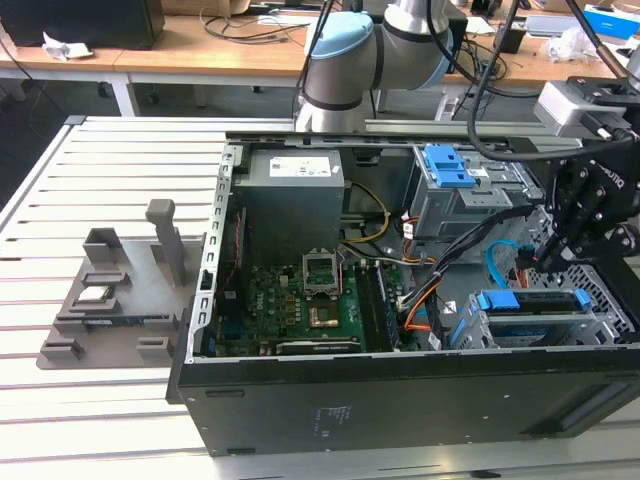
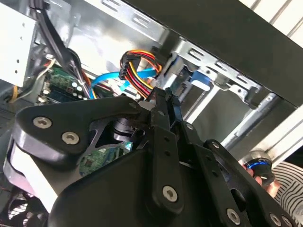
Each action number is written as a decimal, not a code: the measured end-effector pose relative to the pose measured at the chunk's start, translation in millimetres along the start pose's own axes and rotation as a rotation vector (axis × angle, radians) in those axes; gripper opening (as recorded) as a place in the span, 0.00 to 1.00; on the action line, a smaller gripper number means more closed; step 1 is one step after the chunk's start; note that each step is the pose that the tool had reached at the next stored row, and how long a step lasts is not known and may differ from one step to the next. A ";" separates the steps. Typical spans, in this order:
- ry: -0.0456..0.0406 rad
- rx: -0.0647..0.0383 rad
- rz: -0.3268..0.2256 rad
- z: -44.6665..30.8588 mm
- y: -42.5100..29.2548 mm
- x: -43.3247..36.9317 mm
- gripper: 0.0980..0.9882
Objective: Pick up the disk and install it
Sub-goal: 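Insert the first disk wire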
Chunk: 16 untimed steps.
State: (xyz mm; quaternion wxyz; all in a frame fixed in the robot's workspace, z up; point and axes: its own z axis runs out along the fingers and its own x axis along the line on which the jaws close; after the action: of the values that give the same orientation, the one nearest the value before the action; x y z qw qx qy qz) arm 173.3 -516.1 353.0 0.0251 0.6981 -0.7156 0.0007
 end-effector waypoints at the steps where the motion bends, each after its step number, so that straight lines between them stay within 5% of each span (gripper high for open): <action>1: 0.0032 0.000 0.000 0.4 -0.2 4.8 0.08; 3: 0.0100 0.000 0.000 2.4 -0.4 11.8 0.08; 16: 0.0098 -0.001 0.023 14.0 -4.5 11.7 0.08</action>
State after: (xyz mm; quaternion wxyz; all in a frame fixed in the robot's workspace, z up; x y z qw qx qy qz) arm 177.1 -528.5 339.3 0.0289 0.6896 -0.7236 0.0040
